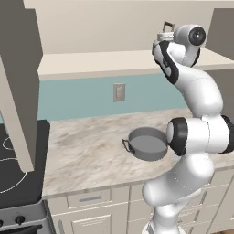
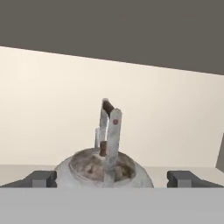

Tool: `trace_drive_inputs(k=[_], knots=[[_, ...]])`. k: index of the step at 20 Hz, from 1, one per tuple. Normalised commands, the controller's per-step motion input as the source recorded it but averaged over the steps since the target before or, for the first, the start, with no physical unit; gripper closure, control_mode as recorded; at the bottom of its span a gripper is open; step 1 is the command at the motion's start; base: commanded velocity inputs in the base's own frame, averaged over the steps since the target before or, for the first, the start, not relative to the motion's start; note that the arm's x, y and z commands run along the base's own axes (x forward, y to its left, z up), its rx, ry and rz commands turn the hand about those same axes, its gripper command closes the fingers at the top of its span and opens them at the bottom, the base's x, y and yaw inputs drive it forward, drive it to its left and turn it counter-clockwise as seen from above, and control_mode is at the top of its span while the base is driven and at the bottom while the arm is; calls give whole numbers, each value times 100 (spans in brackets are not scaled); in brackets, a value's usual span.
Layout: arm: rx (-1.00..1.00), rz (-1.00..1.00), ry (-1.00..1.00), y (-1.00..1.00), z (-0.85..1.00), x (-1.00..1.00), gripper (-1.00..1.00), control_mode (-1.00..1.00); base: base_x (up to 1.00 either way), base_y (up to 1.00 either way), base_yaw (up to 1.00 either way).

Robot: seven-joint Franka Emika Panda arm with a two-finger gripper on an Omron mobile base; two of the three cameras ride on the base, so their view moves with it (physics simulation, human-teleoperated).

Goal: Pick the kettle from the cabinet and place it on a stove burner. Then pick the pot from the counter and place it on another stove burner. Finally, turn both burners on.

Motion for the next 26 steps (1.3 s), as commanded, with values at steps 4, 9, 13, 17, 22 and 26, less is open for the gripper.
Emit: trace_drive_inputs(k=[4,9,13,17,22,26], knots=[[0,0,2,-13,0,35,-100,-100,0,0,0],[0,0,2,-1,0,33,-100,-100,0,0,0],[0,0,2,-1,0,25,-100,-100,0,0,0],[0,0,2,-1,0,26,100,-100,0,0,0],[0,0,2,-1,0,28,100,-100,0,0,0],[0,0,1,0,0,14,100,-100,0,0,0]])
